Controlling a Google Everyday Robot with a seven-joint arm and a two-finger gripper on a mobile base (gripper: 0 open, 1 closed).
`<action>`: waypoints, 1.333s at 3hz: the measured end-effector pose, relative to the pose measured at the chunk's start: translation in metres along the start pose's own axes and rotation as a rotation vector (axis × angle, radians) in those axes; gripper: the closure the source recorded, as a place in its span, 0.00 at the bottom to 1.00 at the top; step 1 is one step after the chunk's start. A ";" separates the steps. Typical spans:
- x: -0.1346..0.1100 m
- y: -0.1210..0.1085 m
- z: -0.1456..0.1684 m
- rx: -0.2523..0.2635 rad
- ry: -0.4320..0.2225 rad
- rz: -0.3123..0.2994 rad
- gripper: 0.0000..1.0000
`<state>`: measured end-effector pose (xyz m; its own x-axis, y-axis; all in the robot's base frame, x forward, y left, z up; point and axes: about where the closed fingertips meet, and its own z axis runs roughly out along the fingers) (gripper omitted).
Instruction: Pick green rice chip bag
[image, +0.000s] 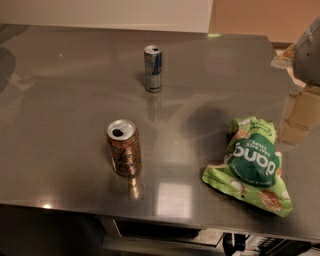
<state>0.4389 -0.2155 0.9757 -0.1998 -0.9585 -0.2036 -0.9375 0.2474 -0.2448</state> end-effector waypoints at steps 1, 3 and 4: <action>0.006 -0.005 0.012 -0.044 0.010 -0.082 0.00; 0.019 -0.003 0.050 -0.224 -0.033 -0.405 0.00; 0.019 0.009 0.066 -0.277 -0.067 -0.554 0.00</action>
Offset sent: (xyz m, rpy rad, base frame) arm 0.0166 -0.0314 -0.0518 -0.0672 0.2103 0.5199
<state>0.4457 -0.2219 0.9072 0.3472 -0.9207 -0.1781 -0.9377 -0.3386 -0.0777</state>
